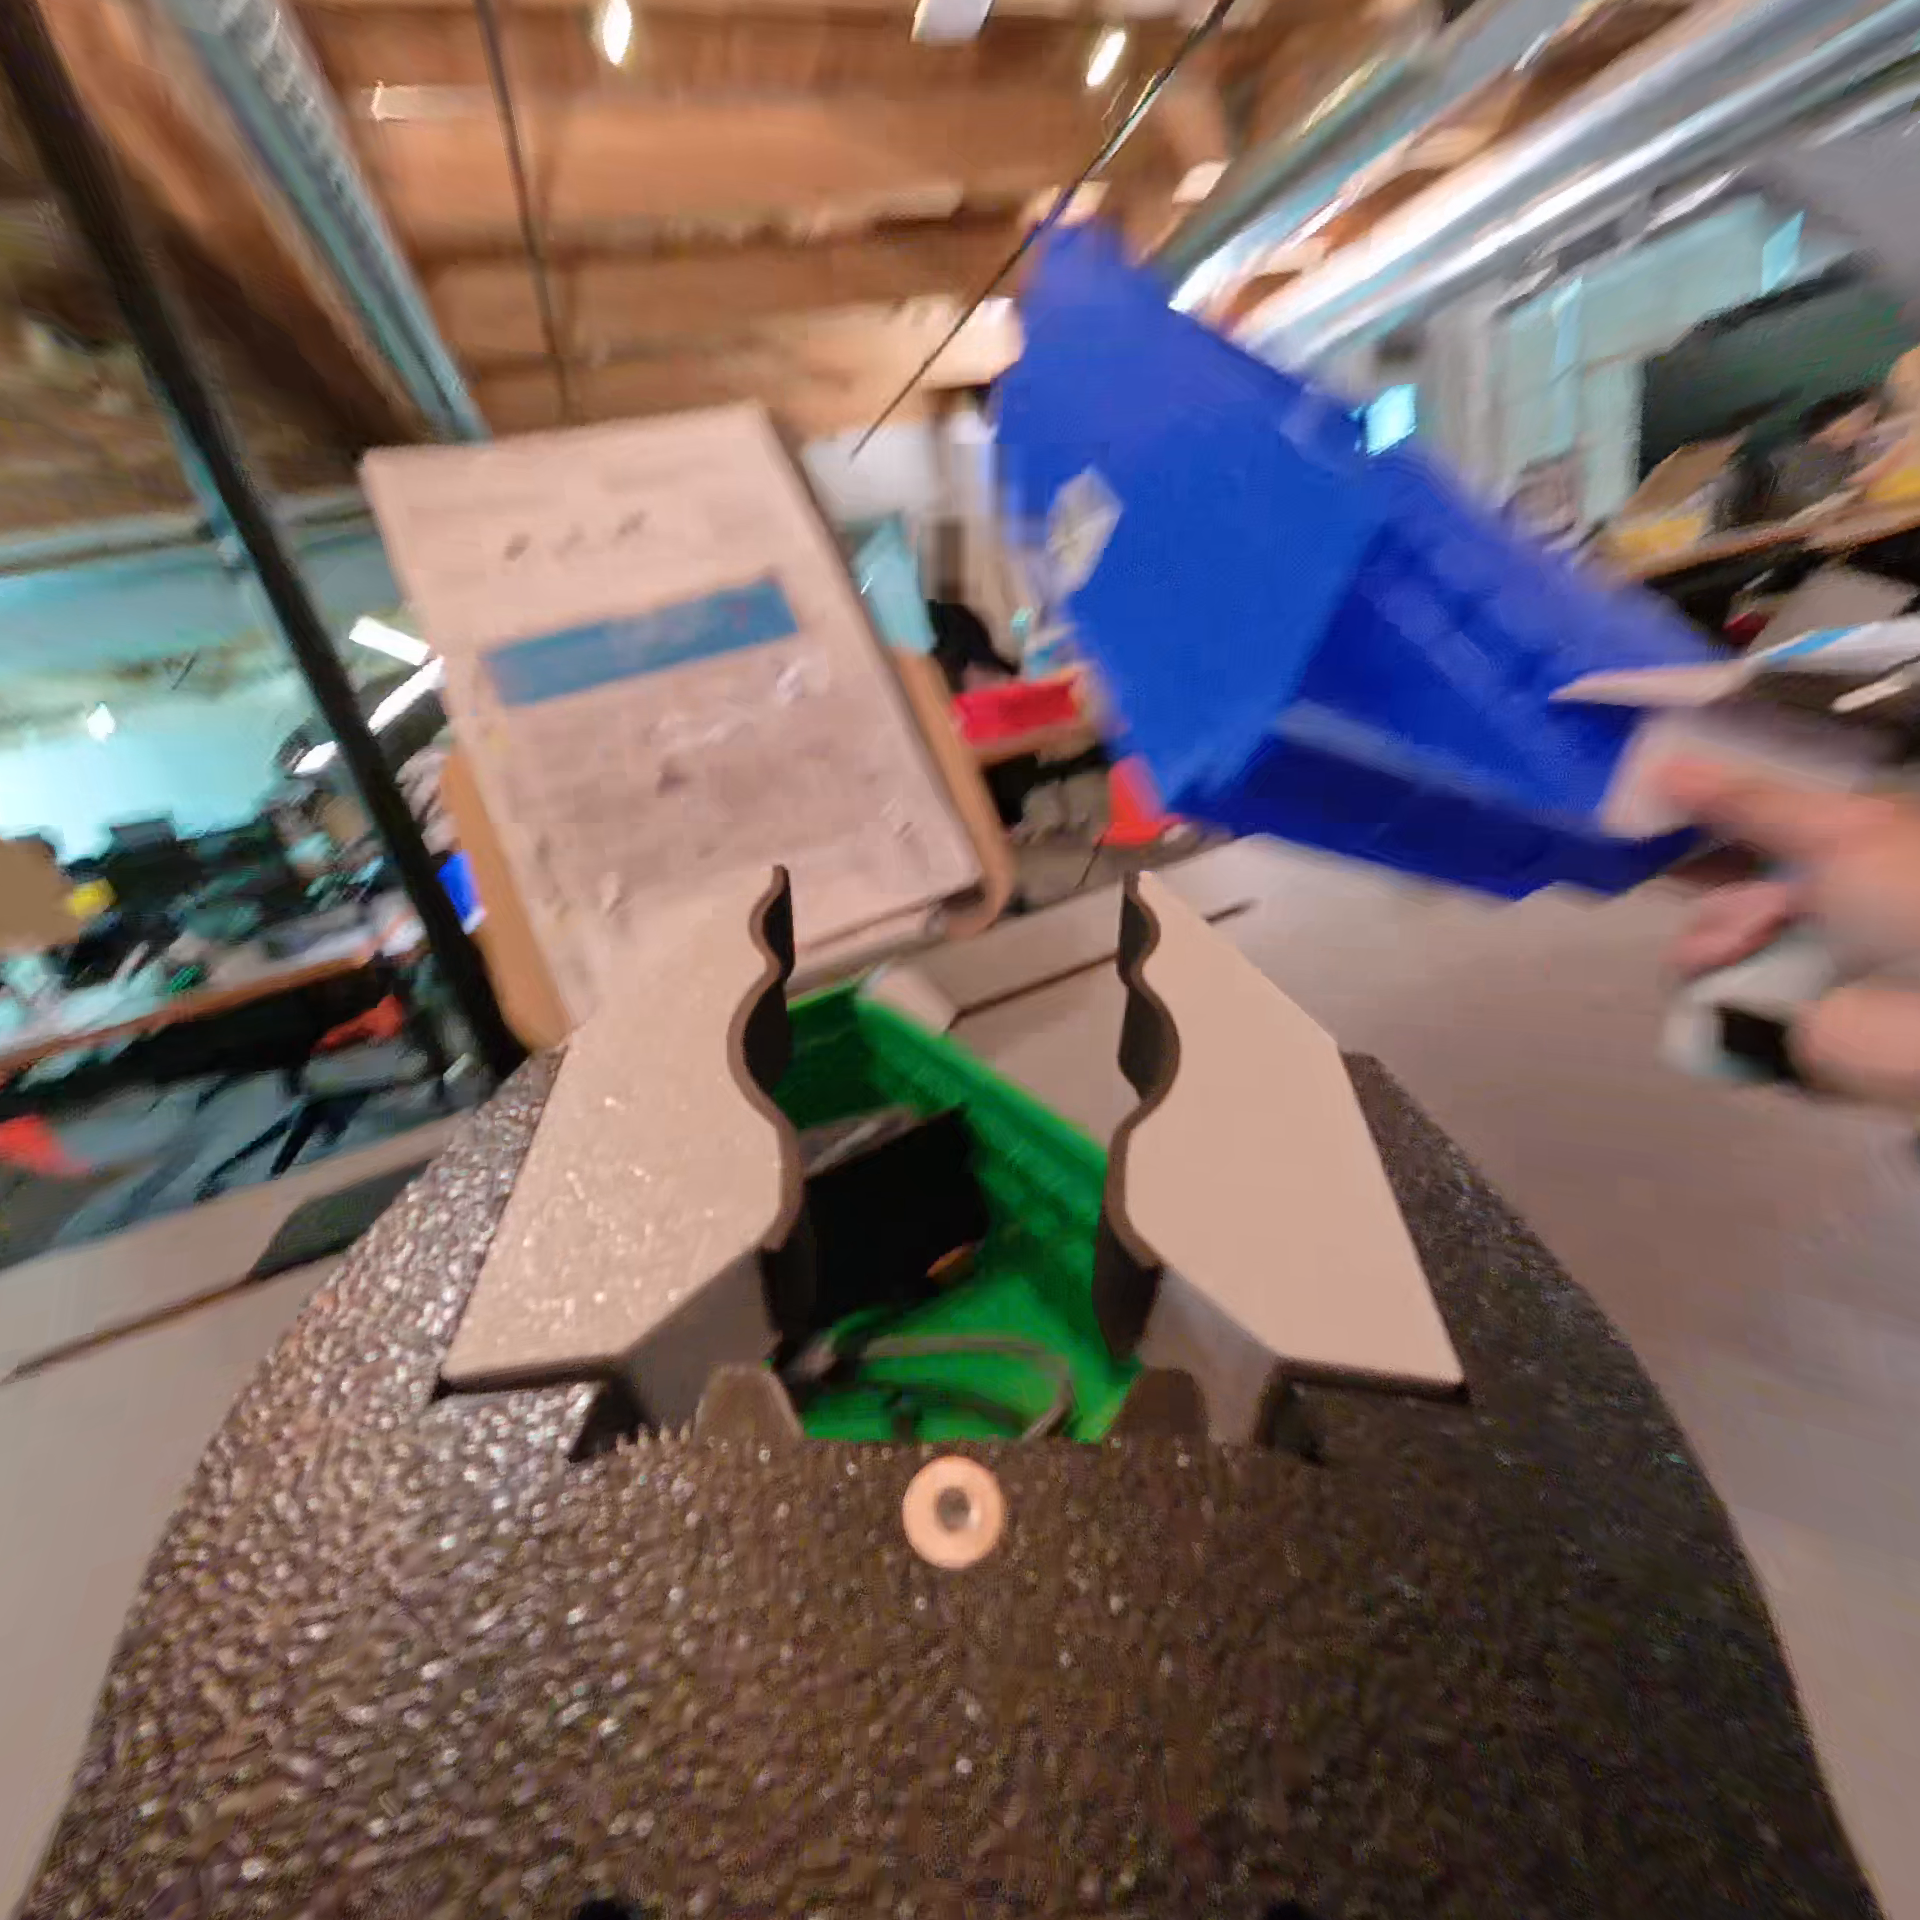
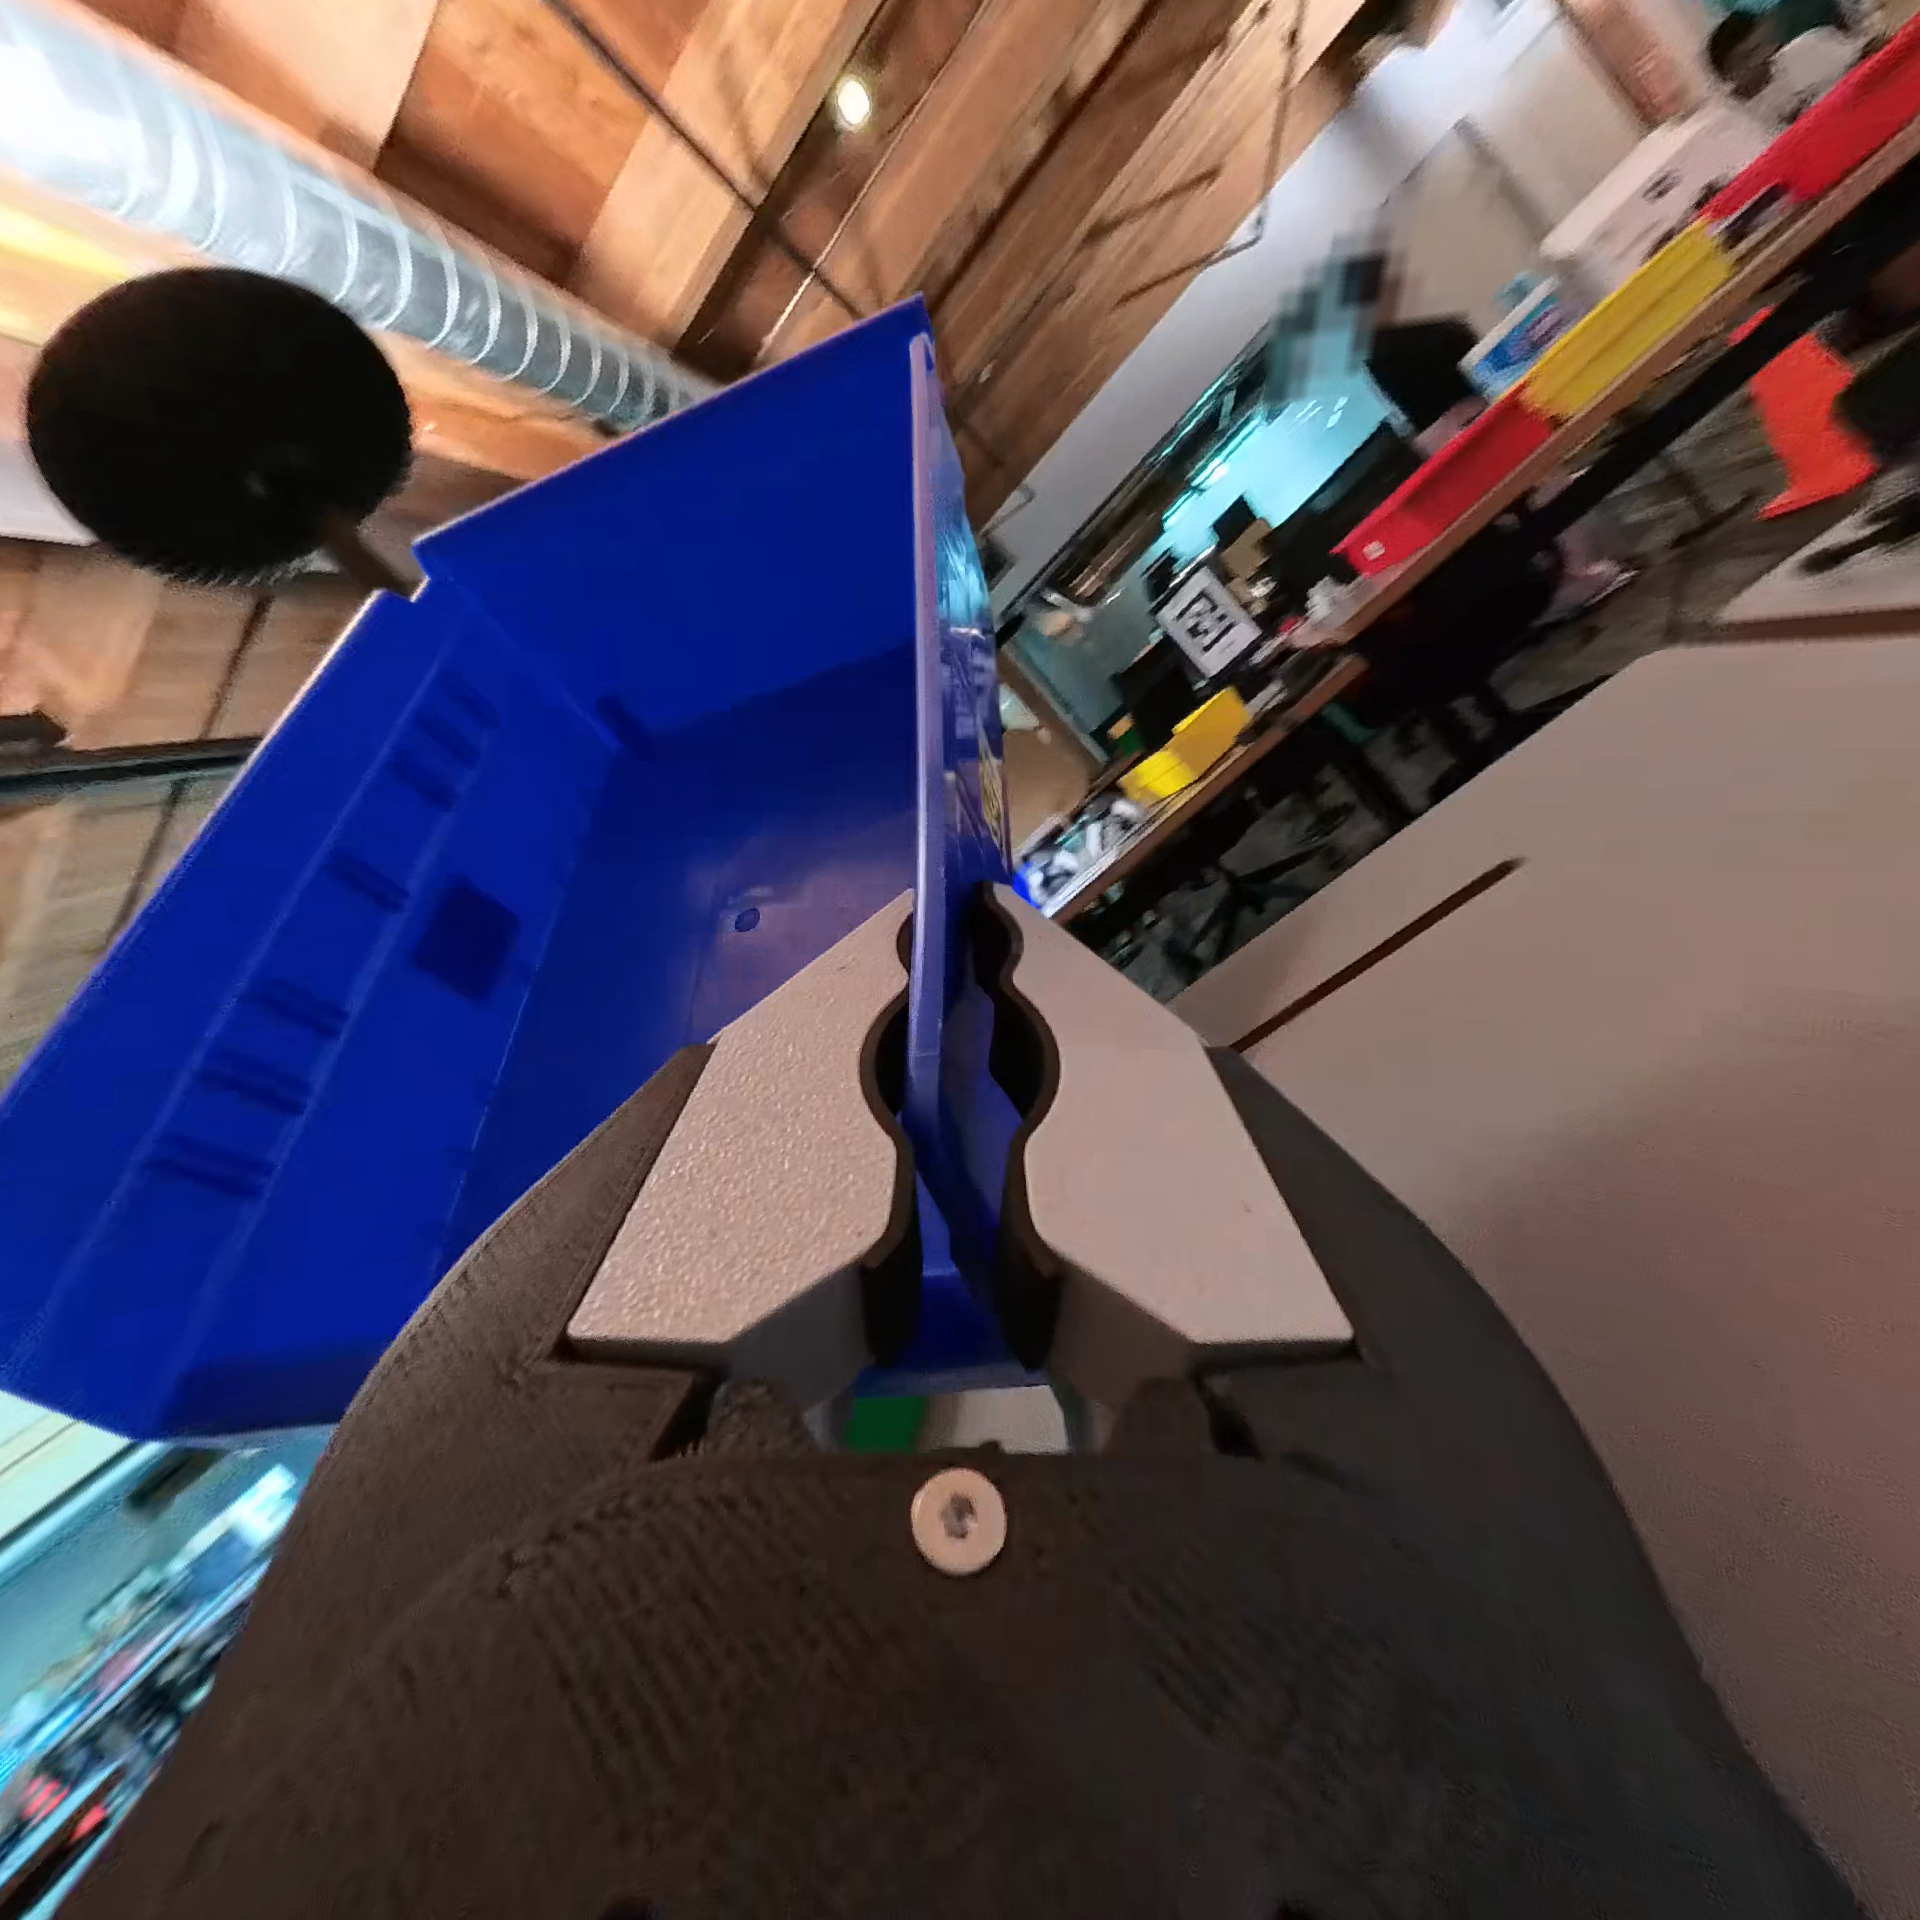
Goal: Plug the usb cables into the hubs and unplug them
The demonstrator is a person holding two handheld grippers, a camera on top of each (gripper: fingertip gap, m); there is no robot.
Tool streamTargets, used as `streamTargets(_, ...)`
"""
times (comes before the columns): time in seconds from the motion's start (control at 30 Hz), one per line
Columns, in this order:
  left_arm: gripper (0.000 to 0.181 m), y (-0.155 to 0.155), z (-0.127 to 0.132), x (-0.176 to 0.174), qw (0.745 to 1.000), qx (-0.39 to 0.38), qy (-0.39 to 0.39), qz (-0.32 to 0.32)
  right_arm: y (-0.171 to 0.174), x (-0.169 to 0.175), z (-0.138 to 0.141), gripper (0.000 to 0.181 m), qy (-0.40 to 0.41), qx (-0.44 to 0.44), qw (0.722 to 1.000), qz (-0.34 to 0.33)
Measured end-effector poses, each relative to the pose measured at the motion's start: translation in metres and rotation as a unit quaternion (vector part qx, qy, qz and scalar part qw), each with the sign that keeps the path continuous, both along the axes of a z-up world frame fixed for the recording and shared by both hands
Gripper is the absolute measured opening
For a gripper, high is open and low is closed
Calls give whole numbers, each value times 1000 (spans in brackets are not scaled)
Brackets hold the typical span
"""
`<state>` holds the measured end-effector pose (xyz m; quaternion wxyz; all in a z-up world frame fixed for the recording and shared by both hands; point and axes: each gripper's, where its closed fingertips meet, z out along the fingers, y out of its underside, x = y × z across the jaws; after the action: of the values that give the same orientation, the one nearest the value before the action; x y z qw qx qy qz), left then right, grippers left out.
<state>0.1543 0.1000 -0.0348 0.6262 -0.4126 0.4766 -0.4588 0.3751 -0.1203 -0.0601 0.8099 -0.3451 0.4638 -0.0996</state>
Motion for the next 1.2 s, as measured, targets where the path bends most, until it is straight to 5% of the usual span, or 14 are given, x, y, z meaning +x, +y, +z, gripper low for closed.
streamTargets(0.23,79,133,-96,-26,968,-66,192,150,-97,40,-29,4,28,-98,988,-117)
streamTargets(0.47,69,158,-158,-31,946,-120,258,152,-96,59,-76,4,91,-198,969,-113)
streamTargets(0.67,10,160,-148,-28,960,-105,214,148,-83,65,-104,3,126,-312,936,-101)
streamTargets(1.0,5,196,-149,-34,954,-104,219,176,-77,72,-117,3,125,-321,935,-85)
streamTargets(1.2,7,249,-149,-49,946,-156,215,183,-94,65,-95,55,99,-401,902,-126)
